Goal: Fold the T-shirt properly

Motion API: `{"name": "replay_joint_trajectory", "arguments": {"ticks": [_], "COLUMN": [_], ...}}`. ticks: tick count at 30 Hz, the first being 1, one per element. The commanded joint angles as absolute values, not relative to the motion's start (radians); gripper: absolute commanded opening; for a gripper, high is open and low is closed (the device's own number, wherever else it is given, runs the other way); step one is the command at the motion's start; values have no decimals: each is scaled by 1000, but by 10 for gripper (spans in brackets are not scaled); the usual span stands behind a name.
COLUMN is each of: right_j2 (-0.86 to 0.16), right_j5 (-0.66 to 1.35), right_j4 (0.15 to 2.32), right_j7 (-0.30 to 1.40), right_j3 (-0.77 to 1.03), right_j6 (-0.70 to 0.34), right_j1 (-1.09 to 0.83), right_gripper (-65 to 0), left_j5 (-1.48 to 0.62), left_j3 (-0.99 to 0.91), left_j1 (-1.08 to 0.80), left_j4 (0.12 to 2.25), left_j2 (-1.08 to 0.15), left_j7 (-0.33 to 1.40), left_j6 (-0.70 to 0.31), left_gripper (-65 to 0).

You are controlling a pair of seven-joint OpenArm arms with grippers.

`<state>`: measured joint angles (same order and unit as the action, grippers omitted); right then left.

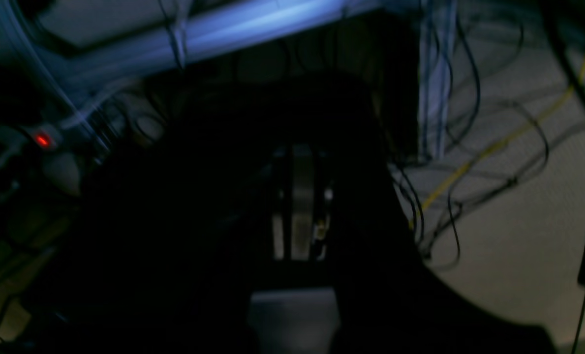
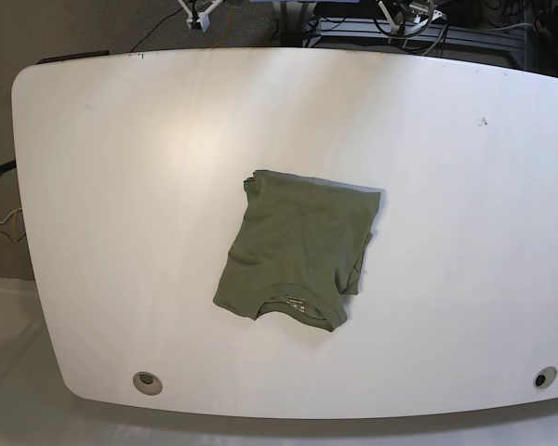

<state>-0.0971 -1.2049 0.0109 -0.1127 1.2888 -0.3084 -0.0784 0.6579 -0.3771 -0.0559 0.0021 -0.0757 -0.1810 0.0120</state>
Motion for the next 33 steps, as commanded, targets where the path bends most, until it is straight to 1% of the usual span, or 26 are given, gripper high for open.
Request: {"name": "replay_joint_trajectory", "arguments": {"ticks": [1,8,14,17,33], "right_j2": [-107,-84,-77,-64,-56], "right_j5": [-1211,-1313,-1314,-1317,-1317], "right_j4": [12,8,8,8,8], "right_j7": [-114,-114,-145,-148,-148], "right_j3": [1288,1291,1291,1288,1288], "right_j6": [-286,-282,-282,-282,-282], "right_j1": [-84,-79,-79,-77,-73], "right_gripper": [-625,-627,-630,-650,-650], "left_j5": [661,657,656,657,664], "left_j3": [-378,-378,-378,-378,-375], "left_j1": [-62,-59,-59,-58,-58], "left_j4": [0,0,0,0,0], "left_j2": [-79,-79,-81,-82,-82], "left_j7": [-176,-176,-176,-176,-176], "left_j6": [18,19,19,19,19], "left_gripper": [-650,-650,-650,-650,-650]}}
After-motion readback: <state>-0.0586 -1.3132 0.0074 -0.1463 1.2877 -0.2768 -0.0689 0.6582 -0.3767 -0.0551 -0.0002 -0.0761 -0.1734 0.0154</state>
